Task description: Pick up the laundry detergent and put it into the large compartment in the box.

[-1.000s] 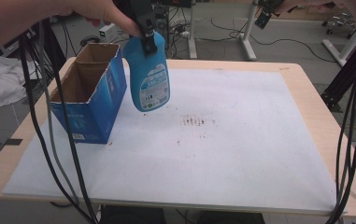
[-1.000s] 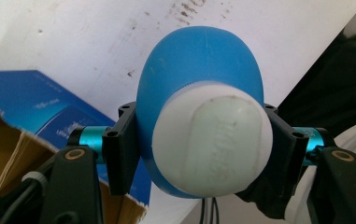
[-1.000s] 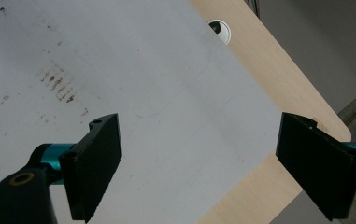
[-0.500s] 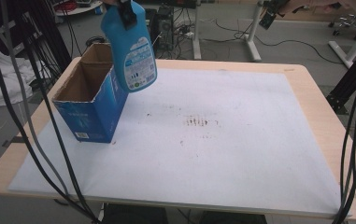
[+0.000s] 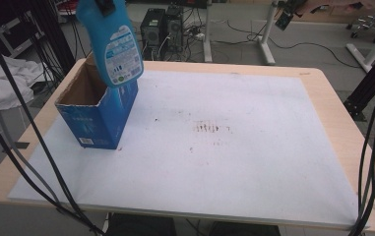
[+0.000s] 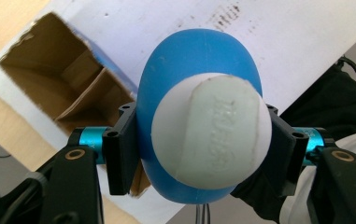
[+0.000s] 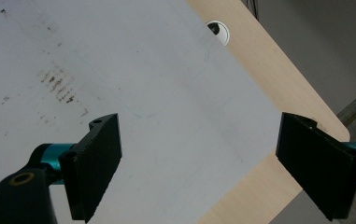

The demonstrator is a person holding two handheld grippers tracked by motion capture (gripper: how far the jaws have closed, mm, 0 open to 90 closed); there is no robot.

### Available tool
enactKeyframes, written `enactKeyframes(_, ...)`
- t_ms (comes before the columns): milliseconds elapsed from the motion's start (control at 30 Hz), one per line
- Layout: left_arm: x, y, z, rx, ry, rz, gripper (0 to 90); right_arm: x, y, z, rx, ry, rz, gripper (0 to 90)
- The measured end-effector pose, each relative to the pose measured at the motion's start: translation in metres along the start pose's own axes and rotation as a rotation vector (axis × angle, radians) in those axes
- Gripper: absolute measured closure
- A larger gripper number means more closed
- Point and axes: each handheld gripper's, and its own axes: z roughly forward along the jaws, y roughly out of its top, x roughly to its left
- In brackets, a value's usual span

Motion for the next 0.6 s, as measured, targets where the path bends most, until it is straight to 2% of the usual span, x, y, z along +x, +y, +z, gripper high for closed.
enactKeyframes(433, 0.034, -0.028, -0.007, 0.003, 0.066, -0.087, 38.2, 0.002, 0.002, 0.001, 0.005, -0.002, 0.002, 13.7)
enactKeyframes(600, 0.045, -0.035, -0.005, 0.005, 0.071, -0.123, 38.2, 0.002, 0.002, 0.002, 0.006, -0.002, -0.005, 13.6)
